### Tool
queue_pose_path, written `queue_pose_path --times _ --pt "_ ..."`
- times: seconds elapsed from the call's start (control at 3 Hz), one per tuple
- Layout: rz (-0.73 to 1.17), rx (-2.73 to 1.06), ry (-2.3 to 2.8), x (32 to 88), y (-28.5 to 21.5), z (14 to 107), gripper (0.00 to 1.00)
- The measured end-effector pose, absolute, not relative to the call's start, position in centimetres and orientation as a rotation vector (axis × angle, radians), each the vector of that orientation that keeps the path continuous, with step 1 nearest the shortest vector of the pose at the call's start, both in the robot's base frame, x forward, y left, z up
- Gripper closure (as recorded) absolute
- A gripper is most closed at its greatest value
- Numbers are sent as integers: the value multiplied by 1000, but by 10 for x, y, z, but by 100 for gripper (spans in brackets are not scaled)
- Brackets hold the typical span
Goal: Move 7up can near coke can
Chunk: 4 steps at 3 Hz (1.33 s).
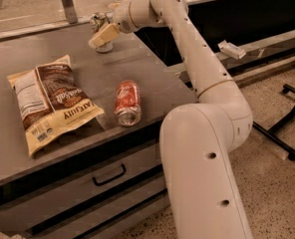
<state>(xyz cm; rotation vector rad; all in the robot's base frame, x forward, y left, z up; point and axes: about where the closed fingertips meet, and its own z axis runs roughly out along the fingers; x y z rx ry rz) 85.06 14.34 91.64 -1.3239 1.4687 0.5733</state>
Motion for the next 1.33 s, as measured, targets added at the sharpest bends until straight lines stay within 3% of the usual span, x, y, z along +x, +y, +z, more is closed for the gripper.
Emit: queue_pose_path --times 0.33,1.0,1.33 --pt "556 -1325 1454 855 154 911 14" --pt "518 -1271 1458 861 146 909 61" --pt "517 -1241 1444 858 136 917 71"
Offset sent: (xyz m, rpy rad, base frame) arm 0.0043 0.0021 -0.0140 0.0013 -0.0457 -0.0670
